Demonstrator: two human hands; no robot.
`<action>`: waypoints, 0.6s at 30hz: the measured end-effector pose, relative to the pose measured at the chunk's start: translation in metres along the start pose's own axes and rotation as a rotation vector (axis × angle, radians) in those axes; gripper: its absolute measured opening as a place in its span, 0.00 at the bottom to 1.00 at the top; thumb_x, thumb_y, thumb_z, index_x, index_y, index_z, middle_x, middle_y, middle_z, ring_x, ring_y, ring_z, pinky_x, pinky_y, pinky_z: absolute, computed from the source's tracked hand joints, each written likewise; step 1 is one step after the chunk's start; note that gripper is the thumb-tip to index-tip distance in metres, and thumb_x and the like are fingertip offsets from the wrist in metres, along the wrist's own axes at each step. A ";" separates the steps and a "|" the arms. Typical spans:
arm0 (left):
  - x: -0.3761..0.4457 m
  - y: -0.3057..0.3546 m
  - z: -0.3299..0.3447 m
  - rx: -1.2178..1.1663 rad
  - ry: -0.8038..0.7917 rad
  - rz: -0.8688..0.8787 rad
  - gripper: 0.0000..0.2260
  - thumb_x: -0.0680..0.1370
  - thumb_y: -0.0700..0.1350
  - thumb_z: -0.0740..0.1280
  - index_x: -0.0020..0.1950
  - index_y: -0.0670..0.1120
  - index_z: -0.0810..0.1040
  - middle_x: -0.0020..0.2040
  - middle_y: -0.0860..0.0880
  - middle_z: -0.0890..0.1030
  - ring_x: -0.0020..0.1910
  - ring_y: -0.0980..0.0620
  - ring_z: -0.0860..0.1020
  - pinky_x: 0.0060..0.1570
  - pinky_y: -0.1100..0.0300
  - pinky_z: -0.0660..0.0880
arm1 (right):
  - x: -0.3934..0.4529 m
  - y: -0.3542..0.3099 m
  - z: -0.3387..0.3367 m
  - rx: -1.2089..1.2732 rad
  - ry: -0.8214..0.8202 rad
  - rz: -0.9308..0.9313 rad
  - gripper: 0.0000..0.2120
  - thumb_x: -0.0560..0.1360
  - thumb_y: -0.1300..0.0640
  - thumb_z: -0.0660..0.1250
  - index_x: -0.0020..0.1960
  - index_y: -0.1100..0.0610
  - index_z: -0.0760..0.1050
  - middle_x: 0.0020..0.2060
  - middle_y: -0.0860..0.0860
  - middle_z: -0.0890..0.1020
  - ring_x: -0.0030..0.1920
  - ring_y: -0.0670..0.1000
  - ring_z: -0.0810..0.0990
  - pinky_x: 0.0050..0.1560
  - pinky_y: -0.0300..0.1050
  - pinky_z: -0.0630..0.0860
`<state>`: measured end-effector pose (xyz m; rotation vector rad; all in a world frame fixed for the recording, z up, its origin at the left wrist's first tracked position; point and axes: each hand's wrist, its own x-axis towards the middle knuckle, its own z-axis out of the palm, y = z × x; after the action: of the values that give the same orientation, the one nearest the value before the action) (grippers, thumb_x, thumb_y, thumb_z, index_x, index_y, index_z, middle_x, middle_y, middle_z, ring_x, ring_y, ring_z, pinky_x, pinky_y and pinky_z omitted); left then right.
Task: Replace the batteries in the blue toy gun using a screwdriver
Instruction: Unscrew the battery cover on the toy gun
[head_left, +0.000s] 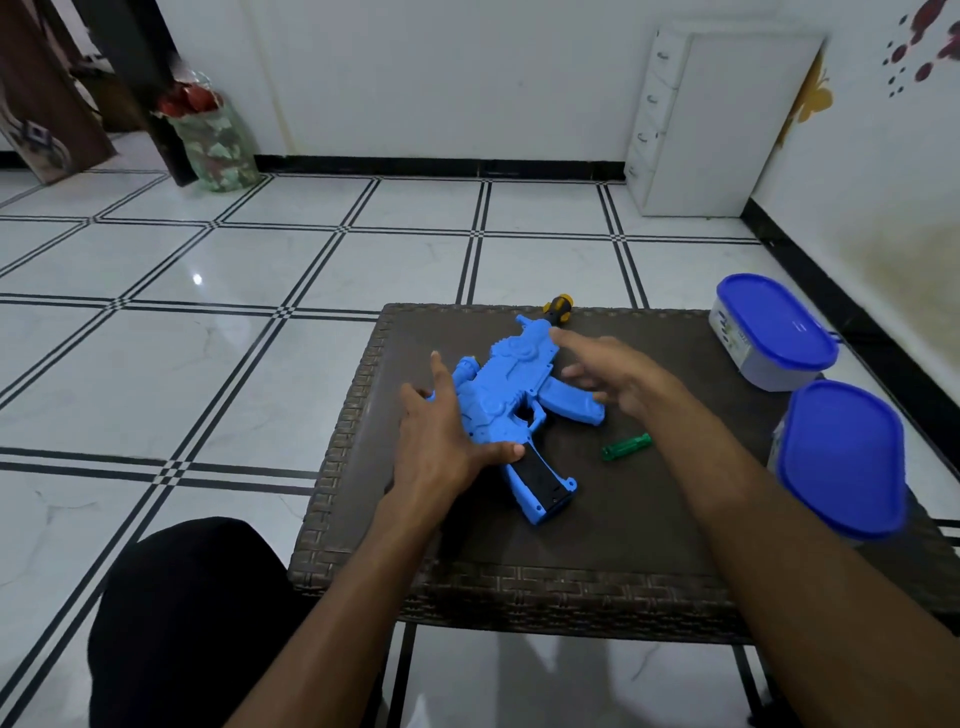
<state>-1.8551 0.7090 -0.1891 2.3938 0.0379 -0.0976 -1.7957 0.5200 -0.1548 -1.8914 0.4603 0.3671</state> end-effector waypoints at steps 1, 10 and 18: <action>0.001 0.000 -0.001 0.030 0.008 0.015 0.62 0.60 0.60 0.80 0.79 0.52 0.40 0.69 0.41 0.59 0.67 0.41 0.67 0.60 0.51 0.70 | 0.000 -0.006 0.002 0.052 -0.018 0.014 0.31 0.78 0.37 0.62 0.72 0.56 0.67 0.59 0.56 0.79 0.57 0.54 0.77 0.53 0.50 0.70; -0.003 0.017 -0.014 0.295 0.304 0.296 0.57 0.64 0.57 0.79 0.79 0.54 0.41 0.75 0.42 0.52 0.73 0.40 0.59 0.55 0.46 0.76 | -0.003 -0.051 0.007 0.307 0.046 -0.026 0.20 0.75 0.37 0.67 0.50 0.55 0.75 0.38 0.49 0.76 0.35 0.46 0.73 0.31 0.39 0.68; -0.001 0.013 -0.010 0.402 0.468 0.498 0.55 0.63 0.47 0.81 0.79 0.48 0.48 0.72 0.38 0.64 0.57 0.40 0.76 0.46 0.49 0.79 | -0.006 -0.054 0.003 0.416 0.013 -0.094 0.41 0.65 0.31 0.72 0.69 0.55 0.70 0.62 0.54 0.78 0.63 0.56 0.77 0.59 0.55 0.77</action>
<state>-1.8551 0.7058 -0.1732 2.6912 -0.3902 0.7496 -1.7752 0.5411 -0.1092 -1.5043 0.4178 0.1792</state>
